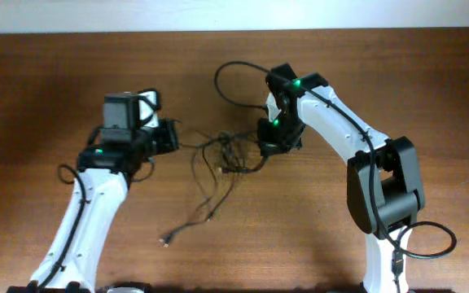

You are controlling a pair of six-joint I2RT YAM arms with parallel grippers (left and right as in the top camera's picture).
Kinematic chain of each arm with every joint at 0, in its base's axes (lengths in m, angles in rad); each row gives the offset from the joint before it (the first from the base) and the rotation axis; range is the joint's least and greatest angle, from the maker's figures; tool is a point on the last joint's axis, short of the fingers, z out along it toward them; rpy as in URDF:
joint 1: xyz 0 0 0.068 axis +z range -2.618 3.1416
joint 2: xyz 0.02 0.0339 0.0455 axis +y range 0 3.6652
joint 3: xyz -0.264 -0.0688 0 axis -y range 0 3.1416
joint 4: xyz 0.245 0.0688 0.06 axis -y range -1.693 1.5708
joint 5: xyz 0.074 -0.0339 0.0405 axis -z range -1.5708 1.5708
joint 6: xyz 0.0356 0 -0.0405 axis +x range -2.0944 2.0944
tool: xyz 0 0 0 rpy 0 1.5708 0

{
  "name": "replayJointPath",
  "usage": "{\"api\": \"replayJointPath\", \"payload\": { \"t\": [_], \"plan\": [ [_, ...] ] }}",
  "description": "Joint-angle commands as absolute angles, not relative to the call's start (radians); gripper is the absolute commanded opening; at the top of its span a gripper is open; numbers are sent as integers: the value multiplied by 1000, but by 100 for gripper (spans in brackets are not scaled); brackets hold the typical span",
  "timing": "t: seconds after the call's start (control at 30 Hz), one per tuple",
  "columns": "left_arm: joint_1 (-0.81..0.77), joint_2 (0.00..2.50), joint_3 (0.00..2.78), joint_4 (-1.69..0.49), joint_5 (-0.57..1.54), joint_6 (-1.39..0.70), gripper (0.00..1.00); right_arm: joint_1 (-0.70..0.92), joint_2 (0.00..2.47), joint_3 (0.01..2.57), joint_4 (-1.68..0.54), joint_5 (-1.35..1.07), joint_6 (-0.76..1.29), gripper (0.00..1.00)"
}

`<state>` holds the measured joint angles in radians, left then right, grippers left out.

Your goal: Untangle cables

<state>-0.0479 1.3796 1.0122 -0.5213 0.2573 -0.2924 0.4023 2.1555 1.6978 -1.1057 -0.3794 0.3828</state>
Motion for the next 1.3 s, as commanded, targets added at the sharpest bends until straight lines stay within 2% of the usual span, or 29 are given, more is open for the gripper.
{"api": "replayJointPath", "payload": {
  "t": [0.0, 0.13, 0.2, 0.27, 0.37, 0.47, 0.53, 0.6, 0.8, 0.97, 1.03, 1.1, 1.27],
  "plan": [
    [85, 1405, 1014, -533, 247, -303, 0, 384, 2163, 1638, -1122, -180, 374, 4],
    [271, 1441, 1014, -569, 252, -402, 0, 268, 2163, 1626, -1168, -157, 374, 4],
    [332, 1456, 1007, -577, 327, -409, 0, 160, 2163, 1626, -1199, -171, 374, 4],
    [343, 1458, 991, -574, 338, -426, 0, 62, 2163, 1626, -1223, -266, 369, 4],
    [341, 1458, 985, -573, 337, -426, 0, -19, 2163, 1626, -1227, -280, 366, 4],
    [342, 1458, 984, -573, 329, -427, 0, -68, 2163, 1626, -1227, -252, 348, 4],
    [352, 1458, 984, -573, 296, -457, 0, -112, 2163, 1626, -1230, -148, 349, 4],
    [382, 1459, 984, -564, 287, -460, 0, -196, 2163, 1626, -1222, -138, 362, 4],
    [489, 1467, 979, -440, 139, -658, 0, -482, 2163, 1626, -1119, -145, 386, 4],
    [538, 1594, 979, -189, -175, -705, 6, -710, 2163, 1626, -1053, -145, 450, 4],
    [570, 1654, 979, -165, -174, -705, 4, -756, 2163, 1626, -1037, -146, 454, 4],
    [592, 1737, 979, -172, -72, -707, 0, -767, 2163, 1626, -1027, -150, 454, 4],
    [566, 1785, 979, -184, 154, -706, 0, -664, 2163, 1626, -1088, -265, 449, 4]
  ]
}}
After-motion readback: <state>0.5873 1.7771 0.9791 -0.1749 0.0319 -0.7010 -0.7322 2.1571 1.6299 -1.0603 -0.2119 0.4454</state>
